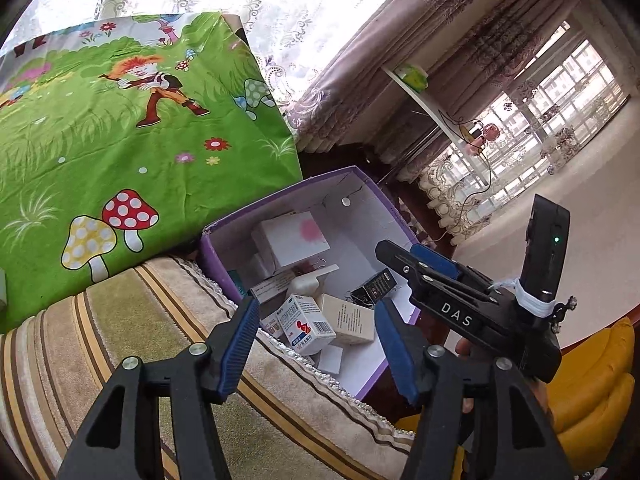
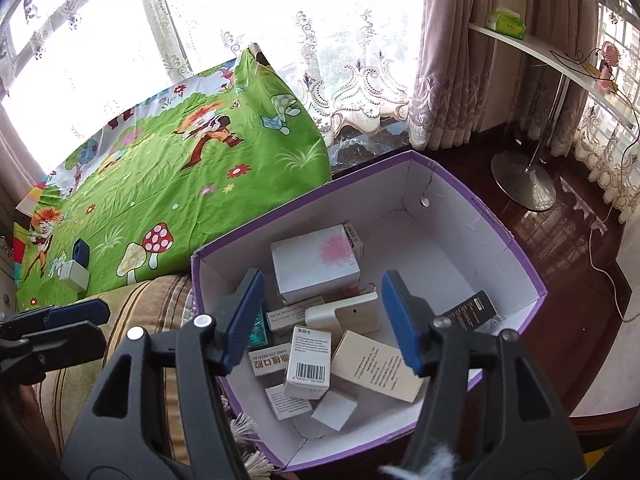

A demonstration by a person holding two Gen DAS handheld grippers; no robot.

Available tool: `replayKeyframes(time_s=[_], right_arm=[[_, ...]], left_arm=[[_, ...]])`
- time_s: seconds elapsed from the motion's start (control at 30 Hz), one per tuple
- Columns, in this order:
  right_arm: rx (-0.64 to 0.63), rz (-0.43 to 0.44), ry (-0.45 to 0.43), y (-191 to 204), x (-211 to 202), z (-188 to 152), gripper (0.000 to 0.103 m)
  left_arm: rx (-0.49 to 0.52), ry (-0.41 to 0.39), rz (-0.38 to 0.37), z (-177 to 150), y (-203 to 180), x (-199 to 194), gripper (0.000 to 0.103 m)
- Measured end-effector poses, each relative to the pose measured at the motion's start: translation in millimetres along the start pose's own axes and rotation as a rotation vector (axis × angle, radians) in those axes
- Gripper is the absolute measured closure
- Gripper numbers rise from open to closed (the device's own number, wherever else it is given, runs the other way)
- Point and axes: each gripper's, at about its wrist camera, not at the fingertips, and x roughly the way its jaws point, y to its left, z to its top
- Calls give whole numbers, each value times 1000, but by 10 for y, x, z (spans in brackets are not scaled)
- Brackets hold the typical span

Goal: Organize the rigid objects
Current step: 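Carry the medicine box and black clip into the purple box, open both tools, then move both open tools back toward the blue holder and white cube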

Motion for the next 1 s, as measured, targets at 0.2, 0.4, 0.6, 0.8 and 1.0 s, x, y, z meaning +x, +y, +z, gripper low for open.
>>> replayKeyframes(time_s=[0.2,0.4,0.6,0.8,1.0], right_arm=[[-34,16,2,125,-15,-18,36],[-74,31,5,278,-15,-36,36],[-96,48,15,385,-7,-55,36],[-113,69,19,482,-6,-69,36],[-160,80,19,625,-7,-95,36]], left_arm=[[38,-77,141,-17,43,-179,42],[26,-163,231,-9,156,-388,42],[-8,-187,263,4,260,-454,42],[-46,-174,304,17,379,-463,42],[-164,-156,361,63,752,-546,42]])
